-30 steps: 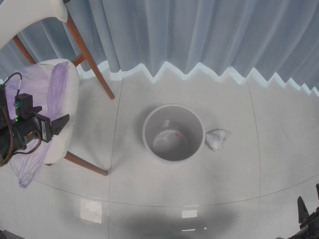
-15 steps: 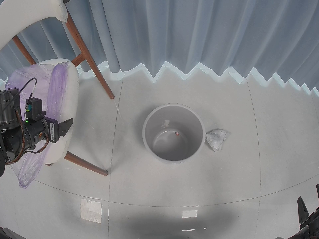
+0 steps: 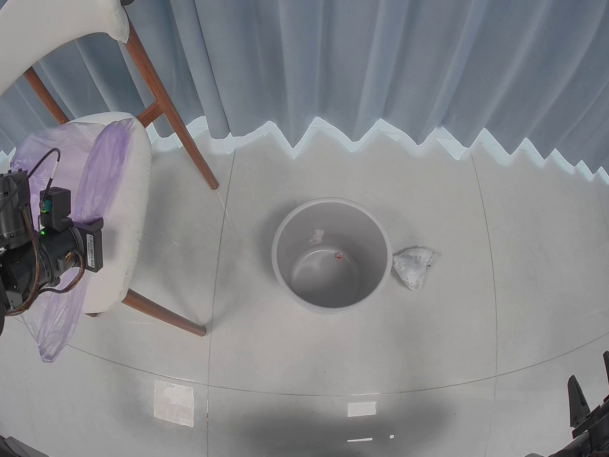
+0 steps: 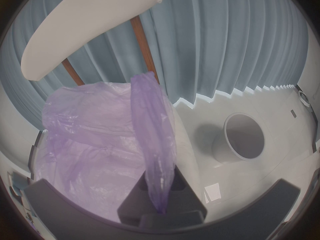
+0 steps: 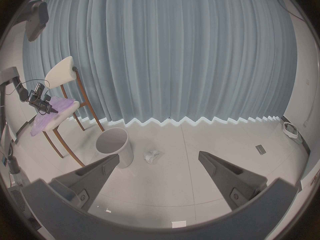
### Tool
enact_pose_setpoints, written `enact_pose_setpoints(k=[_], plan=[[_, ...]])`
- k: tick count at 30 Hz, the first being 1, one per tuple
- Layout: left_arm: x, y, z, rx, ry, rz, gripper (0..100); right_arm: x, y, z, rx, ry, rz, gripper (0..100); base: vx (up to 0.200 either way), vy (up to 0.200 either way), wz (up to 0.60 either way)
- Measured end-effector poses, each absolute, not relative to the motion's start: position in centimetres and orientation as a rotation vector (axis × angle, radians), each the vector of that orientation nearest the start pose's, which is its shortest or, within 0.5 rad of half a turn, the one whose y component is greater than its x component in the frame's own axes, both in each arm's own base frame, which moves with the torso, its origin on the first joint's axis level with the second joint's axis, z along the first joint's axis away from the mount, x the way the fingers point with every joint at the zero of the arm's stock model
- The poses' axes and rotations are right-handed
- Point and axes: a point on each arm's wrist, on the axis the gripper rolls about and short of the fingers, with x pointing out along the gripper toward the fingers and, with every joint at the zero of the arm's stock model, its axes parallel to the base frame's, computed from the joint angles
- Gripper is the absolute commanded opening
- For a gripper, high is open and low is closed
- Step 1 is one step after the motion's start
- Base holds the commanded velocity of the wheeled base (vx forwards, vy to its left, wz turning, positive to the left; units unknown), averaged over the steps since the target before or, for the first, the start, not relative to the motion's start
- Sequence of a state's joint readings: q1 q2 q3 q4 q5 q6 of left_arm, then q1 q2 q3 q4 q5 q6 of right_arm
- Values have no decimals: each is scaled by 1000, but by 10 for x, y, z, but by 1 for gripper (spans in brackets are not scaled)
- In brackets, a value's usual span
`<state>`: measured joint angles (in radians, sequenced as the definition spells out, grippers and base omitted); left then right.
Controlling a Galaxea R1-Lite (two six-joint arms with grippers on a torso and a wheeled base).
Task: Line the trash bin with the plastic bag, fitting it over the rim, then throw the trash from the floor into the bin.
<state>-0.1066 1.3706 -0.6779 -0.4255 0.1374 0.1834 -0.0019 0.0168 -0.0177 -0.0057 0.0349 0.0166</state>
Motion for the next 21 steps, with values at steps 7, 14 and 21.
enact_pose_setpoints(k=[7, 14, 21], plan=[[201, -24, 228, 168, 190, -75, 0, -23, 1, 81, 17, -6, 33, 100, 0, 0, 0], [182, -40, 241, 139, 113, -246, 0, -23, 1, 81, 17, -6, 33, 100, 0, 0, 0], [167, -61, 248, 116, 69, -466, 0, -23, 1, 81, 17, -7, 33, 100, 0, 0, 0]])
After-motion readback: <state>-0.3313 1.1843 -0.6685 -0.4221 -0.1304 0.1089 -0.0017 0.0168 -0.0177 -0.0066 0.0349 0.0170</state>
